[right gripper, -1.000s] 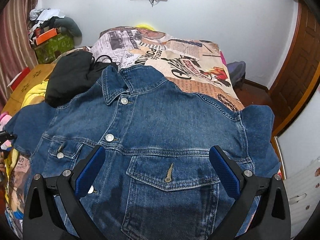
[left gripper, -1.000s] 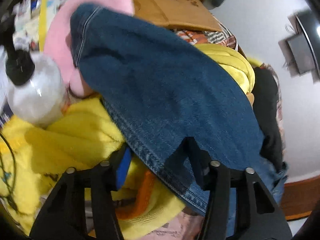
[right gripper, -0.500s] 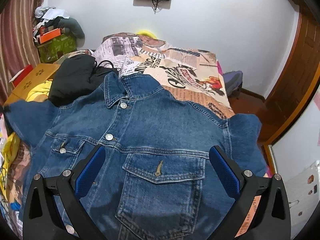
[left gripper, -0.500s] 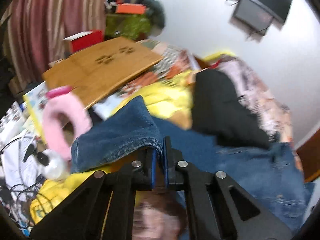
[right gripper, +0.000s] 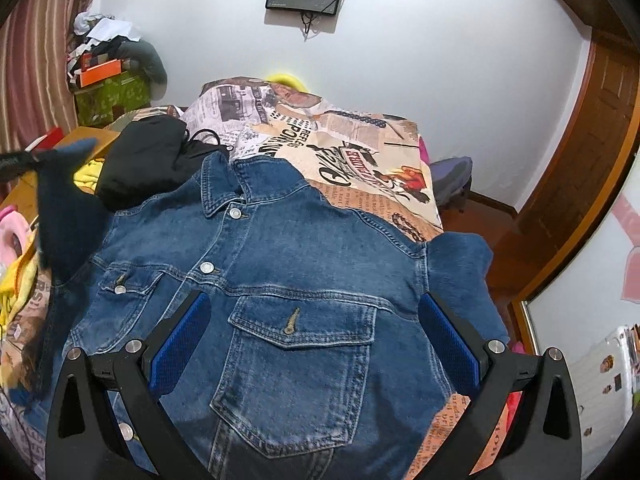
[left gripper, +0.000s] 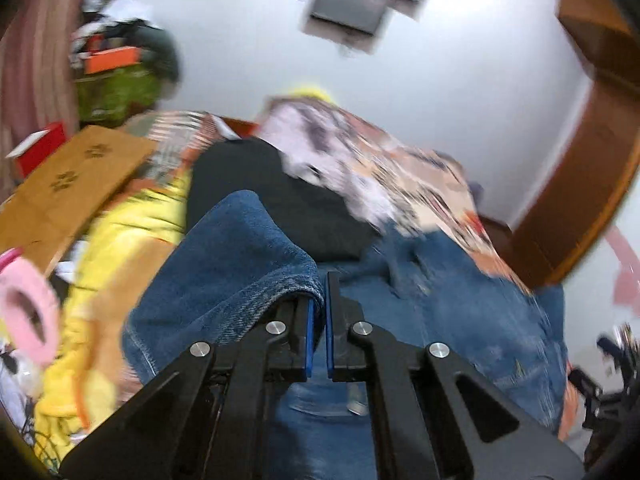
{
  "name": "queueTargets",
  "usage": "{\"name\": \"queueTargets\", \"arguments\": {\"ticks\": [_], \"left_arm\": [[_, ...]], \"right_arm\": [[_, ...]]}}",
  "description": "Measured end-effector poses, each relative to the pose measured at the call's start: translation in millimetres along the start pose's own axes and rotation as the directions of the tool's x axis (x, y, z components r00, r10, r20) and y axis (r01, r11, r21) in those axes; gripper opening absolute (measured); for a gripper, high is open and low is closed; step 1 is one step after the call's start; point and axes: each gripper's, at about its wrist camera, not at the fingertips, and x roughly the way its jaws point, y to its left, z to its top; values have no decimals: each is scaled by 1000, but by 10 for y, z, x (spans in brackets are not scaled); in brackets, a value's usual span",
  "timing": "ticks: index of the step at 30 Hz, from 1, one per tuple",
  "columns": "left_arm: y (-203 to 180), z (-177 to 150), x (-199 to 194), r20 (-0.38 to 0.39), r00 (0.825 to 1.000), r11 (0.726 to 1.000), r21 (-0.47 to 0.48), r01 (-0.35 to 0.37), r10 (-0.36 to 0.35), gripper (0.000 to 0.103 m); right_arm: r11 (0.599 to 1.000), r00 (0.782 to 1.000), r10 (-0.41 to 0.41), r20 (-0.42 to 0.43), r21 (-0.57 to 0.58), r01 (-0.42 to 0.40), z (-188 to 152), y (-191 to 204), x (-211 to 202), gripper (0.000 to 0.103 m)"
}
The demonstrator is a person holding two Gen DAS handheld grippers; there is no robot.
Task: Fold large clothes
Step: 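Lift the held sleeve and fold it across the jacket front with the left tool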
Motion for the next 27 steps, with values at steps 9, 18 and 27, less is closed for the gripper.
{"name": "queueTargets", "arguments": {"ticks": [9,18,27], "left_arm": [[-727,-844,831,-342,940,985,161,59,-1,4],[-658,-927,521,-323,946,985,171,21,36,50],[153,-620,82,-177,968,982,-18,-186,180,59]], "right_arm": [[1000,1000,0,-10,16,0,-134,-129,-38,103],[1000,1000,6,-19,28,-6,-184,-192,-32,103],[999,1000,7,-25,34,-6,-168,-167,46,103]]}}
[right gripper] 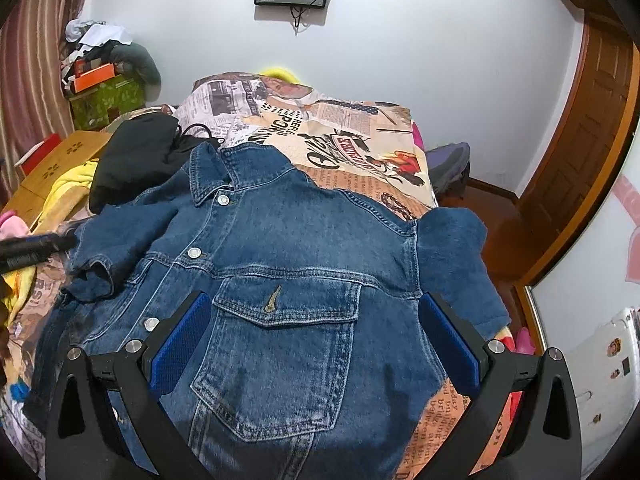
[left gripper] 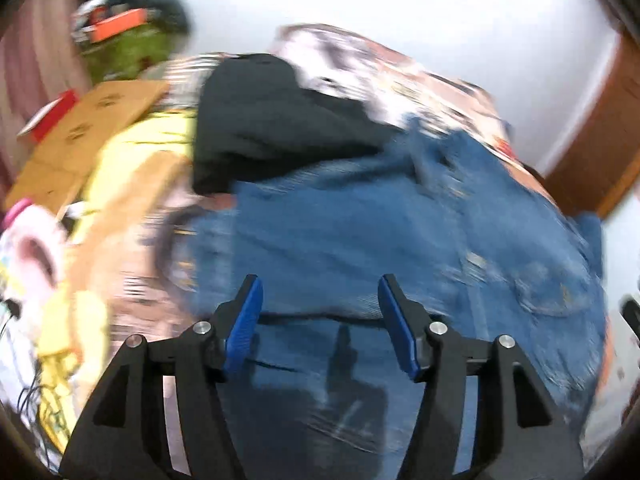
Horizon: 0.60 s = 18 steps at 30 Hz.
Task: Fold large clothes
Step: 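Lift the held sleeve and fold it across the jacket front with the left tool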
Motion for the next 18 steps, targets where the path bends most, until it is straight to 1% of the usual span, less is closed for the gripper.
{"name": "queueTargets", "arguments": {"ticks": [1,2,4,5,6,8,9,11,12,13,14,16,17,18], "left_arm": [[122,19,43,-13,1000,999,-42,-13,13,59],[236,30,113,-30,1000,996,-89,-13,10,59],[458,5,213,-64,998,982,-191,-7,-6,59],[508,-9,272,-74,997,975,-221,1,-18,59],[613,-48,344,-93,994,961,-277,21,-49,59],[717,-100,446,-114,990,940,-339,43,-86,59],[779,-139,509,-123,985,924,-376,64,-119,59],[869,-201,644,-138,971,888,-446,115,-195,59],[900,-235,717,-141,961,865,-482,142,-237,59],[933,-265,755,-142,954,847,-508,158,-263,59],[983,-301,847,-144,941,812,-555,180,-306,59],[1018,-318,957,-148,925,764,-616,191,-350,59],[1048,-345,1039,-143,916,729,-656,196,-374,59],[1057,-349,1080,-138,915,716,-670,197,-380,59]], "right_arm": [[1000,1000,2,-4,2,-2,4,3,19,103],[1000,1000,2,-8,3,-2,4,6,41,103],[1000,1000,3,-16,0,-3,6,20,78,103],[1000,1000,1,-20,-4,-1,5,29,96,103],[1000,1000,-1,-24,-9,1,3,39,116,103],[1000,999,-5,-36,-18,4,4,50,166,103],[1000,999,-8,-44,-23,7,4,57,204,103],[999,998,-16,-55,-31,14,6,68,251,103],[999,998,-19,-58,-34,17,7,75,266,103],[999,998,-20,-61,-38,18,7,83,280,103],[999,998,-20,-63,-41,17,9,88,298,103],[999,998,-10,-69,-43,7,10,99,322,103],[999,997,-3,-75,-42,0,11,103,341,103],[999,997,-2,-80,-41,-1,12,107,358,103]]}}
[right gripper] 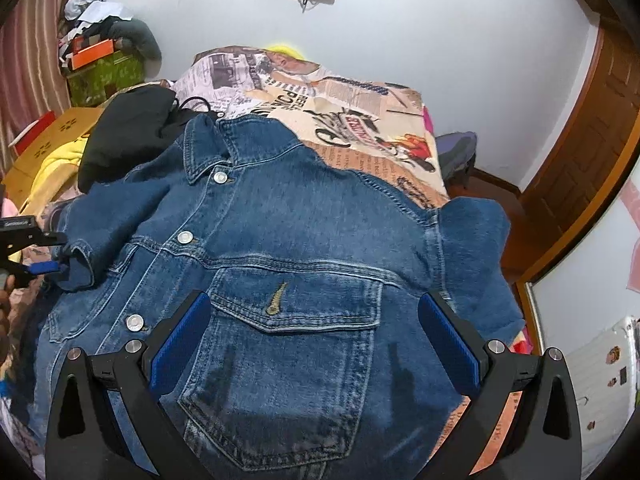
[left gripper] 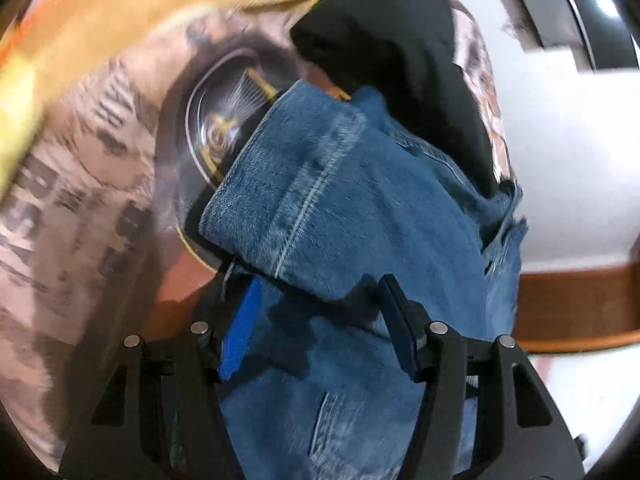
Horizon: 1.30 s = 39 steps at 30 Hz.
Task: Fold large clothes
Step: 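Lift the held sleeve and fold it across the jacket front with the left tool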
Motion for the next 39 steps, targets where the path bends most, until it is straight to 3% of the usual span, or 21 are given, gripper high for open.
{"name": "queueTargets", "arguments": {"ticks": [5,8,10,11,17,21,25,29,35,39], "left_arm": [[-147,82,138,50,995,994,49,-93,91,58],[-349,61,134,111,976,971,130,-203,189,40],[-597,12,55,189,944,927,216,-307,269,13],[-667,1,26,206,941,919,237,-315,270,13],[-1412,-133,-561,344,931,886,384,-261,124,12],[-2087,-395,-912,383,923,828,524,-199,-21,12],[-2651,-684,-959,326,936,772,626,-109,-132,12],[-3137,-1101,-829,238,954,687,725,-50,-181,12],[-3415,-1698,-191,83,991,617,787,1,-107,12],[-3342,-2156,343,-24,1000,568,823,8,20,12]], "right_arm": [[1000,1000,5,-16,-2,-5,-4,21,57,103],[1000,1000,8,-12,-4,-8,-12,10,22,103],[1000,1000,8,-7,-4,-8,-8,-16,2,103],[1000,1000,7,-3,-2,-7,-7,-36,-11,103],[1000,1000,4,28,30,-5,-9,-206,-120,103],[998,998,0,57,59,-4,-32,-350,-230,103],[996,997,-7,80,85,0,-63,-505,-330,103],[994,995,-20,100,112,9,-107,-688,-425,103],[989,995,-10,98,151,-5,-210,-951,-489,103],[984,998,-15,69,177,2,-310,-1094,-447,103]]}}
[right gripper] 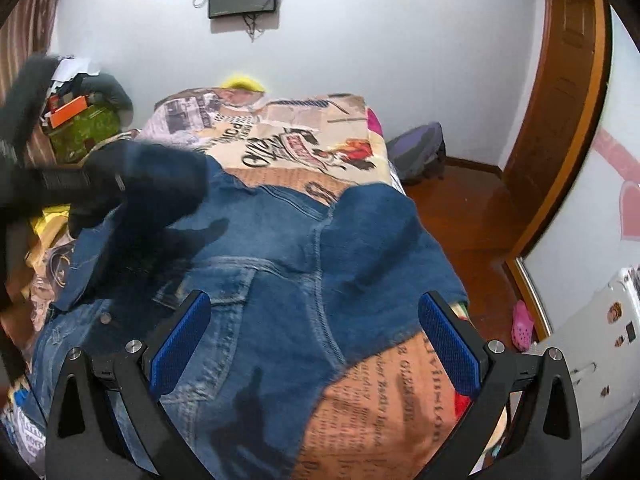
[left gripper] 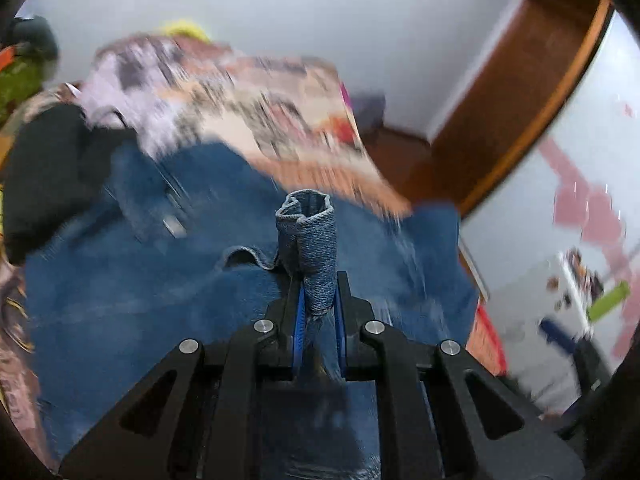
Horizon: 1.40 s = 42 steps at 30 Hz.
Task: Fold large clothes
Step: 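Lift the held sleeve and fold it across the jacket front with the left tool, then open the left tool to release the sleeve onto the jacket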
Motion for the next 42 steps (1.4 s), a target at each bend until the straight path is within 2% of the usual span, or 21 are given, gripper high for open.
{"name": "queueTargets", "arguments": {"ticks": [2,5,9,12,14,17,23,28,31,36,38,40,42], "left_arm": [[-90,-187,198,-66,998,1000,30,-1,3,12],[-186,-368,353,-116,993,997,80,-21,30,17],[-320,-494,365,-79,992,980,180,-83,99,24],[-391,-515,319,-91,993,980,192,-60,79,41],[-411,-506,284,-85,994,980,194,-50,68,44],[-442,-448,166,-60,997,980,196,-36,49,46],[-421,-230,-28,27,996,975,203,-88,84,48],[-279,-48,-164,119,980,963,202,-179,158,55],[-127,22,-182,143,969,954,195,-229,203,55],[203,31,-120,138,949,938,167,-305,284,61],[326,14,-65,118,946,936,150,-318,303,61],[462,-19,-3,88,945,937,130,-325,316,61],[586,-65,67,58,944,937,114,-329,325,61]], "right_arm": [[1000,1000,-4,-17,18,4,-48,-73,19,103],[999,999,-1,-41,46,3,-119,-182,57,103],[995,996,39,-84,96,-31,-181,-318,122,103],[990,992,69,-103,130,-56,-180,-438,155,103],[987,992,73,-104,147,-57,-159,-534,153,103],[986,994,52,-95,160,-36,-107,-678,144,103],[981,998,-1,-68,193,14,9,-986,151,103],[965,995,47,-85,262,-23,41,-1197,289,103],[950,990,82,-114,310,-43,31,-1334,429,103],[903,968,175,-178,421,-86,-51,-1590,748,96],[865,952,231,-200,490,-107,-120,-1697,896,91],[814,929,301,-214,566,-133,-199,-1794,1076,83],[775,910,346,-229,617,-140,-265,-1848,1231,68]]}}
